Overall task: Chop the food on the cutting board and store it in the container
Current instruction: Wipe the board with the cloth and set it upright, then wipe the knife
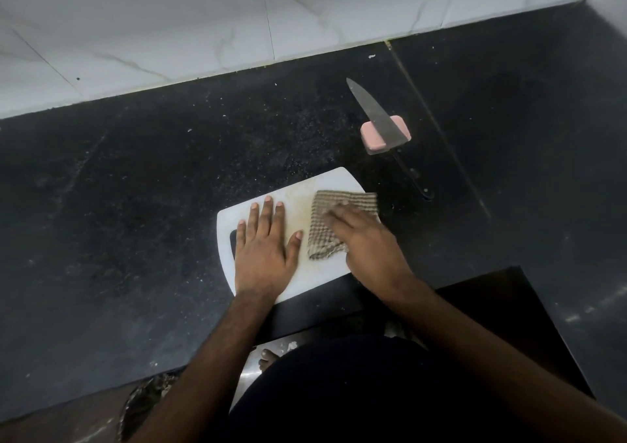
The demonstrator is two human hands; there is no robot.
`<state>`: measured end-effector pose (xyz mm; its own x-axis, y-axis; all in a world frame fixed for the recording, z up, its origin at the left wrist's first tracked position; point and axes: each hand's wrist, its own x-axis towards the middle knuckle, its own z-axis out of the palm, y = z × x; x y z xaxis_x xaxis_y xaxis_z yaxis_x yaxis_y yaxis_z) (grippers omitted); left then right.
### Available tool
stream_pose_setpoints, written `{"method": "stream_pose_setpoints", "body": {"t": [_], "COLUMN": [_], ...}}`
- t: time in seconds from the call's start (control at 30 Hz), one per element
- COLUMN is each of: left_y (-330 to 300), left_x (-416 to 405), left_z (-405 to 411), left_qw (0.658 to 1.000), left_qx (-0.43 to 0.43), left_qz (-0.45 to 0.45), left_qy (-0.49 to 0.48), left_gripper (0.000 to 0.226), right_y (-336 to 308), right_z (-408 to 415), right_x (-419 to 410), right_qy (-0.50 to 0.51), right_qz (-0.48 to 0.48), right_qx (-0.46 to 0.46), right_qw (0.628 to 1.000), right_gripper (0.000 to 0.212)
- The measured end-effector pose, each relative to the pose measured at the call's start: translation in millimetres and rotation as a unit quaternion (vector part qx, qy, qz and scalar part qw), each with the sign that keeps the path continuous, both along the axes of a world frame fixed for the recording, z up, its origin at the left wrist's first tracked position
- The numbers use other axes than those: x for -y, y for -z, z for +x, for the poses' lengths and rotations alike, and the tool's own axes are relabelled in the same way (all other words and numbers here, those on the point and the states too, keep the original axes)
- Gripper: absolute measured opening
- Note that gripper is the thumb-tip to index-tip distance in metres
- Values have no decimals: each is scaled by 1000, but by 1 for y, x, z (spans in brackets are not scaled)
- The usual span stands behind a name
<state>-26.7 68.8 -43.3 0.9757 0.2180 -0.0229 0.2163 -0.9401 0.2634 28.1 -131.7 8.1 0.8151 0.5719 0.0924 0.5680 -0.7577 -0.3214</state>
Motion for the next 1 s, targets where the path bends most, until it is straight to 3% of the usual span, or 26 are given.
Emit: {"method": "stream_pose_setpoints", "body": {"t": [0.1,0.37,0.43,0.53,0.6,0.73,0.8,0.93,1.0], "left_y": [0,-2,-2,-2,-2,-2,-2,-2,-3], "left_x": [0,1,2,1,1,2,2,2,3], "left_z": [0,1,1,-1,0,0,0,0,0], "left_qw": [1000,1000,1000,1000,1000,1000,1000,1000,1000], "left_qx": [-2,-10,-8,-5,-5,-5,-6,0,11], "left_qz": [5,0,-1,0,4,3,5,0,-15], "left_qy": [8,-2,-1,8,11,4,5,7,4], "left_gripper": [70,70,70,70,70,70,70,69,67], "right_y": [6,3,0,4,10,11,5,6,11], "right_z": [-13,11,5,-17,-23,-4,3,-7,-12], "right_x": [-8,23,22,16,21,44,44,31,27], "right_qy": [-82,91,40,-124,-147,32,75,-127,-154], "right_qz": [-4,-9,-1,-34,-53,-20,-19,-53,-68], "right_qx": [-61,-20,-1,-9,-12,-9,-3,23,-3], "right_qw": [995,996,999,992,988,999,997,990,986], "right_gripper": [66,67,66,75,75,71,66,70,72]}}
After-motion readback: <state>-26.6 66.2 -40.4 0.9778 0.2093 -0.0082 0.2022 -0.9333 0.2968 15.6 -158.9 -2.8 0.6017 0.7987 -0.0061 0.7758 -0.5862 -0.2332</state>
